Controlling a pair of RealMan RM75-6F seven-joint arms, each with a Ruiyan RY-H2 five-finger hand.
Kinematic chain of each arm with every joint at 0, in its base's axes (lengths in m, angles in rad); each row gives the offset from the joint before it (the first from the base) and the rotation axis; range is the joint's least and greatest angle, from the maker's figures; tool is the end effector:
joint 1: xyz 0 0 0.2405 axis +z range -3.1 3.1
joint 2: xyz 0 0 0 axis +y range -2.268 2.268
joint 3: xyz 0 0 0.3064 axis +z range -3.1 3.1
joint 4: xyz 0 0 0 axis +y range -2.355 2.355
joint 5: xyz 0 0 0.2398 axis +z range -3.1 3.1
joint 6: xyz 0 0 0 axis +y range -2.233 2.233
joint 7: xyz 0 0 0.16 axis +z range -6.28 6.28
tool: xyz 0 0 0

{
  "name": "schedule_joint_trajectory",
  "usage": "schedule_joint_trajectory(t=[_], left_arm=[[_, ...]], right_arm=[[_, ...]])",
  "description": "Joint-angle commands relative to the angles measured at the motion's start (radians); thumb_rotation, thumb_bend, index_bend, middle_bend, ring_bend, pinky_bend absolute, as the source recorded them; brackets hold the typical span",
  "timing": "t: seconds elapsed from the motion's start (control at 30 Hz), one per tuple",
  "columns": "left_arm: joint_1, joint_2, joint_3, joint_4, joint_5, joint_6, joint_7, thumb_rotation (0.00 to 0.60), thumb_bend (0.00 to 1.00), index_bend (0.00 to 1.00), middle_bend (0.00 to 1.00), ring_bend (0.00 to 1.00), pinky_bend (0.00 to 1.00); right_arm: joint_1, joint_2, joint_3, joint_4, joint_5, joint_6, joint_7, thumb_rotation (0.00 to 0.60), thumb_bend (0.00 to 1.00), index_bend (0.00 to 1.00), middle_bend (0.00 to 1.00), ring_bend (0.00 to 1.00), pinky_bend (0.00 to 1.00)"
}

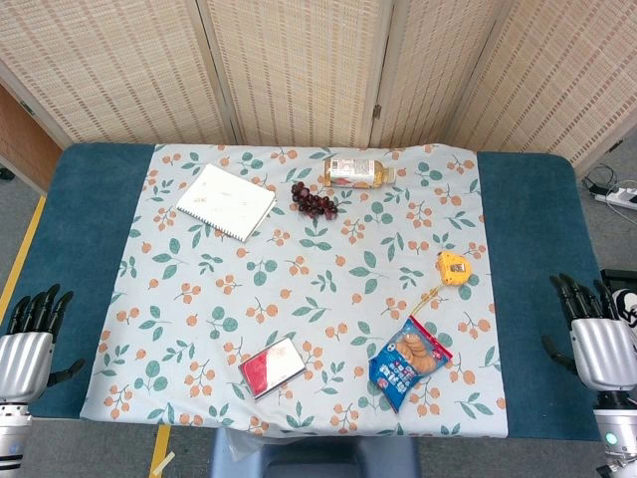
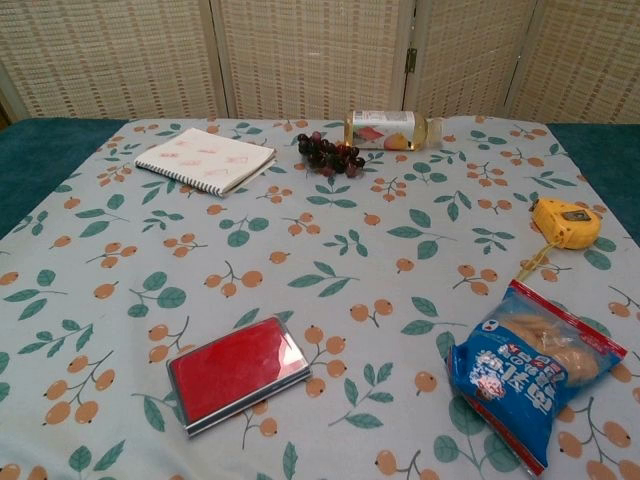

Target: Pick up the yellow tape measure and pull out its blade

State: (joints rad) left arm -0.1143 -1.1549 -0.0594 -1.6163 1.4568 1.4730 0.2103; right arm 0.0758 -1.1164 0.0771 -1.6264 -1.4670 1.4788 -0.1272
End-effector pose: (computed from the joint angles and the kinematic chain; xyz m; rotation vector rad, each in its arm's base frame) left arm -0.3634 0.2160 0.1417 -1.4219 -0.7788 -0.7774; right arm -0.3691 -0.2062 0.1585 1.3779 -0.8223 0.8119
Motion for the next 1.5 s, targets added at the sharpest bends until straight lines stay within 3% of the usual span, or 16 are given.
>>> schedule_joint_trajectory(t=[0.03, 0.77, 0.97, 1.13, 1.23, 1.37, 1.5], left_arm=[[-0.001, -0.008, -0.003, 0.010, 0.002, 0.006, 0.001, 0.600, 0.18, 0.05, 0.01, 0.02, 0.00], [0.000, -0.017, -0.001, 0.016, 0.013, 0.017, 0.001, 0.600, 0.19, 0.04, 0.01, 0.02, 0.00], [-0.005, -0.019, -0.002, 0.016, 0.013, 0.010, 0.002, 0.600, 0.19, 0.05, 0.01, 0.02, 0.00], [-0.008, -0.021, -0.001, 0.013, 0.019, 0.009, 0.002, 0.600, 0.19, 0.05, 0.01, 0.02, 0.00], [-0.006, -0.018, -0.001, 0.009, 0.019, 0.013, 0.006, 0.600, 0.19, 0.05, 0.01, 0.02, 0.00], [-0.002, -0.017, 0.002, 0.006, 0.021, 0.018, 0.007, 0.600, 0.19, 0.05, 0.01, 0.02, 0.00], [0.004, -0.017, 0.005, 0.005, 0.021, 0.024, 0.006, 0.600, 0.19, 0.05, 0.01, 0.02, 0.00]], right_arm=[[0.000, 0.003, 0.001, -0.005, 0.002, -0.001, -0.003, 0.600, 0.34, 0.00, 0.12, 0.14, 0.00], [0.026, 0.022, 0.011, -0.015, 0.025, -0.051, 0.013, 0.600, 0.34, 0.00, 0.12, 0.15, 0.00], [0.082, 0.019, 0.036, -0.012, 0.063, -0.141, 0.032, 0.600, 0.34, 0.00, 0.12, 0.16, 0.00], [0.171, 0.009, 0.070, -0.004, 0.136, -0.287, 0.037, 0.600, 0.34, 0.00, 0.12, 0.16, 0.00], [0.228, 0.000, 0.092, -0.003, 0.187, -0.372, 0.018, 0.600, 0.43, 0.00, 0.13, 0.16, 0.00], [0.299, -0.015, 0.124, 0.001, 0.274, -0.472, -0.005, 0.600, 0.65, 0.00, 0.18, 0.16, 0.00], [0.371, -0.027, 0.144, 0.011, 0.372, -0.567, -0.058, 0.583, 0.77, 0.00, 0.22, 0.15, 0.00]])
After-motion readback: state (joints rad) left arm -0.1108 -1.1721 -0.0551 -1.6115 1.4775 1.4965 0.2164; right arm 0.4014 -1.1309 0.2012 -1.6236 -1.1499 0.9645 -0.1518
